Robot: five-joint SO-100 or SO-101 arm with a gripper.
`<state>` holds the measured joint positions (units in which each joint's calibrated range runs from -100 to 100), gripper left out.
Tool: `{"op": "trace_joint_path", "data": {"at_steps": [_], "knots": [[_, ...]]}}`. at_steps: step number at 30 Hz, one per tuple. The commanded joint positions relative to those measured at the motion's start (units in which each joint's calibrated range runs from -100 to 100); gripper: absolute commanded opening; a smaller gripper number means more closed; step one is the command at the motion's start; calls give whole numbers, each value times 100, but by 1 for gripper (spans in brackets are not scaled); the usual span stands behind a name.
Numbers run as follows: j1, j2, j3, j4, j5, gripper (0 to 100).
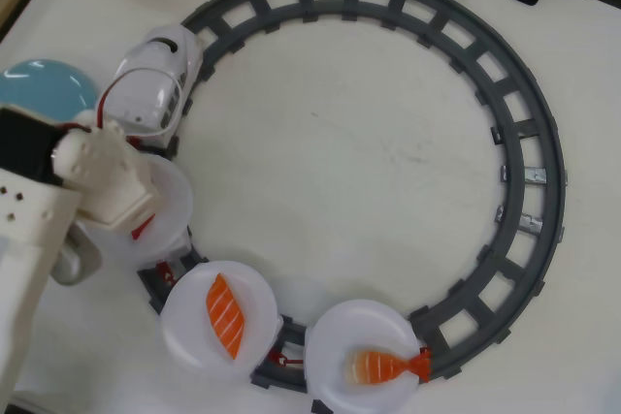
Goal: Pick up the sushi from the Shinkansen and put it on the blue dish
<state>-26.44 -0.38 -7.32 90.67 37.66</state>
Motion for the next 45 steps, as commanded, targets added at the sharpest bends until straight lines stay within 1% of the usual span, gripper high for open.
{"op": "trace_joint_path", "data": {"at_steps": [1,4,8,15,21,30,31,34,36,39,42,45], "knots": [[74,142,-134,-154,538,26],[74,415,-179,-154,962,26],[74,532,-206,-163,1318,26],[12,606,-413,-163,1689,25],[-155,739,-359,-435,1705,25],[-525,1336,-1035,-511,1663,25],[-560,1419,-1135,-511,1663,23],[-587,1776,-1396,-579,1652,11],[-604,2066,-1604,-732,1574,5],[-622,2356,-2127,-740,1511,3],[-683,2439,-2794,-715,1422,3],[-719,2489,-3461,-163,1448,3]]}}
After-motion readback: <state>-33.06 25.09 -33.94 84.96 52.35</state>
